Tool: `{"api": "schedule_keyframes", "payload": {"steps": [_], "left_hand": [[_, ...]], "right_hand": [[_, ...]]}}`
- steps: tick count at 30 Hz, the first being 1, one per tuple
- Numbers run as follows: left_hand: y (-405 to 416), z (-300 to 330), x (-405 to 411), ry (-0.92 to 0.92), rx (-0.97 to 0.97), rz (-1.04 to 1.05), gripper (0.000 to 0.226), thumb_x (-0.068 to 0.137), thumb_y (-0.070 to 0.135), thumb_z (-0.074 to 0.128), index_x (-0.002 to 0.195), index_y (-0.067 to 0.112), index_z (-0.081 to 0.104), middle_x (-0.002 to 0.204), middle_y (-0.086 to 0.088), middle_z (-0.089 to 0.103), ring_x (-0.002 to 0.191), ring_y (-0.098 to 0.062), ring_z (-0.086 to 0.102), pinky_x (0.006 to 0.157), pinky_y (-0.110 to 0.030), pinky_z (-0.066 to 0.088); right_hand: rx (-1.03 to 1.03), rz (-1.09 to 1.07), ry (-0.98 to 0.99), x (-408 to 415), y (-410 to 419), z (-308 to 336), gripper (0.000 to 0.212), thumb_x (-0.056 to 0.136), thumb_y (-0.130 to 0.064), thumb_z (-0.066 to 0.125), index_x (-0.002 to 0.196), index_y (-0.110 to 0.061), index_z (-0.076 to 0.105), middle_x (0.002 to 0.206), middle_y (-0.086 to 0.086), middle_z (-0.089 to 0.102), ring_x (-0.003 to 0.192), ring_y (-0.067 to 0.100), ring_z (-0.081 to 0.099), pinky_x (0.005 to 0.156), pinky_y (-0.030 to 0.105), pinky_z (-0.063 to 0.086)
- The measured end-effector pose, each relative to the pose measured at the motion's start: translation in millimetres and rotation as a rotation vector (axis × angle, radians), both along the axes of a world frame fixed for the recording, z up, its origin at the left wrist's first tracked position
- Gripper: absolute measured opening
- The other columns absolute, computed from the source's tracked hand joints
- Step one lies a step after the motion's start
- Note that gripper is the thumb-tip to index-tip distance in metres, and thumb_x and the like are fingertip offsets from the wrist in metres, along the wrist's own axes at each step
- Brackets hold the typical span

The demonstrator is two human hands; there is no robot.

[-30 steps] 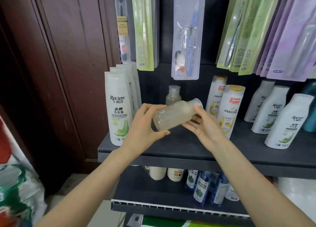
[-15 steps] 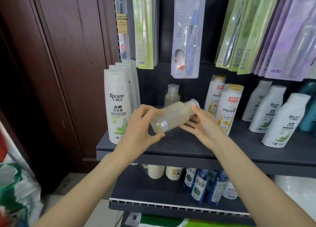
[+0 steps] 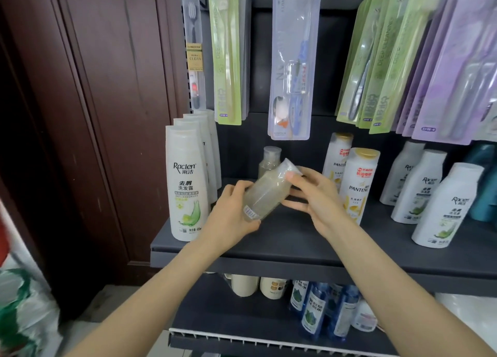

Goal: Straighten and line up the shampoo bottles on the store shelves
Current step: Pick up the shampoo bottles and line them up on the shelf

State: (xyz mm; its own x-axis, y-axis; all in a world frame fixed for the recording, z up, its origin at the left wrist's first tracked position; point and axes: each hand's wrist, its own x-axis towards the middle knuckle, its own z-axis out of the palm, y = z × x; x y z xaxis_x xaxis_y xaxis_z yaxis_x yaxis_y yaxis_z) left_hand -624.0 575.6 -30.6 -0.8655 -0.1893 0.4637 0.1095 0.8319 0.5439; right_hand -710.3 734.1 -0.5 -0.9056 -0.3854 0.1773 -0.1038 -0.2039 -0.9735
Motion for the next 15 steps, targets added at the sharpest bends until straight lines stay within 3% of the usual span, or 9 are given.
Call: {"api": "schedule_keyframes", "payload": {"steps": [3, 8, 15], "left_hand": [[3.3, 3.7, -21.7, -0.069, 0.020, 0.004, 0.068, 0.073, 0.024, 0.073, 0.131, 0.021, 0.037, 0.119, -0.004, 0.050, 0.107, -0.020, 0.052, 0.090, -0.035, 0.046], [5.9, 15.4, -50.2, -0.009, 0.131, -0.029, 0.064, 0.075, 0.025, 0.075, 0.130, 0.017, 0.043, 0.115, -0.005, 0.056, 0.102, -0.018, 0.056, 0.091, -0.032, 0.047], [0.5, 17.7, -65.5, 0.013, 0.224, -0.052, 0.055, 0.077, 0.020, 0.073, 0.127, 0.012, 0.052, 0.114, -0.005, 0.061, 0.100, -0.016, 0.058, 0.090, -0.028, 0.048]], "right_hand": [[0.109, -0.091, 0.130, -3.8, -12.4, 3.5, 0.031, 0.084, -0.016, 0.069, 0.114, -0.018, 0.061, 0.104, 0.002, 0.064, 0.100, 0.018, 0.064, 0.076, 0.037, 0.059], [0.278, -0.152, 0.326, -20.6, -20.1, 4.1, 0.027, 0.080, -0.022, 0.074, 0.103, -0.028, 0.061, 0.095, -0.005, 0.063, 0.095, 0.017, 0.063, 0.078, 0.044, 0.058], [0.372, -0.208, 0.379, -39.3, -27.4, 10.1, 0.029, 0.077, -0.031, 0.076, 0.101, -0.026, 0.061, 0.086, -0.011, 0.061, 0.089, 0.011, 0.062, 0.081, 0.044, 0.056]]}}
